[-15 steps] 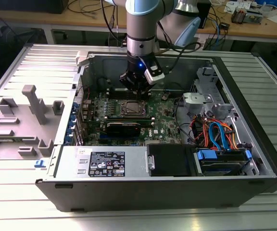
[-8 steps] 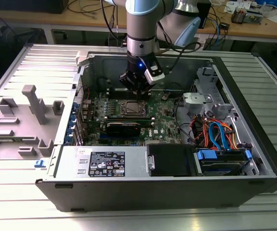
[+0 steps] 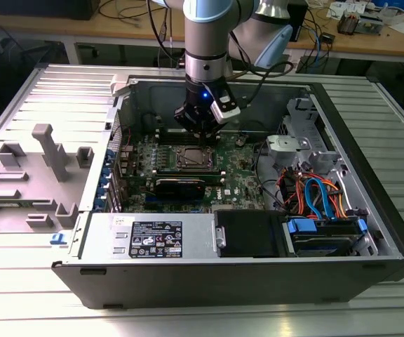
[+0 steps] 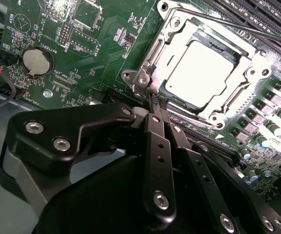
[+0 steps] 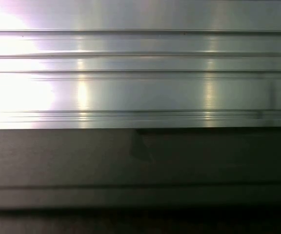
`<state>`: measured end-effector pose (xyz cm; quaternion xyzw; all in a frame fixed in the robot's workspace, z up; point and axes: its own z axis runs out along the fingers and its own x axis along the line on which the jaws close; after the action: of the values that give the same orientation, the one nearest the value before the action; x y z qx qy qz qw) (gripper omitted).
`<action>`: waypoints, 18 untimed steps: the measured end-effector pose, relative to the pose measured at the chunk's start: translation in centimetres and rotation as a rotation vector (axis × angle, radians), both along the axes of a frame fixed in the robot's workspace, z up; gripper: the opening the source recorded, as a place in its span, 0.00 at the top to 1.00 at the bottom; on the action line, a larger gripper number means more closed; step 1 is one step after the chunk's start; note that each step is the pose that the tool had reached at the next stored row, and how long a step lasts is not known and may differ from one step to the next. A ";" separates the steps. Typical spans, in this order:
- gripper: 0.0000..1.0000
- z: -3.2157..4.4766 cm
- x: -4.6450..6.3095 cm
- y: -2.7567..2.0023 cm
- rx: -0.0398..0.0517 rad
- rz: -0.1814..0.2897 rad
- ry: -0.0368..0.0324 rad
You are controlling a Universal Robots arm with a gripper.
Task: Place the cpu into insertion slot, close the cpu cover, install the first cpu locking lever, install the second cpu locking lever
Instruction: 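Install the second cpu locking lever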
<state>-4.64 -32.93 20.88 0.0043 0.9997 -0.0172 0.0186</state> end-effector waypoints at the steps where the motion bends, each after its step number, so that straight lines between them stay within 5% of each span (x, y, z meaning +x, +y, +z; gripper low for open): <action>1: 0.89 0.00 0.0 0.00 0.0000 0.000 0.0000; 10: 0.89 0.69 0.0 -0.03 -0.0004 0.000 0.0002; 18: 0.89 0.69 0.0 -1.37 -0.0003 0.000 0.0154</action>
<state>-4.64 -34.30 21.57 0.0041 0.9998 -0.0173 0.0109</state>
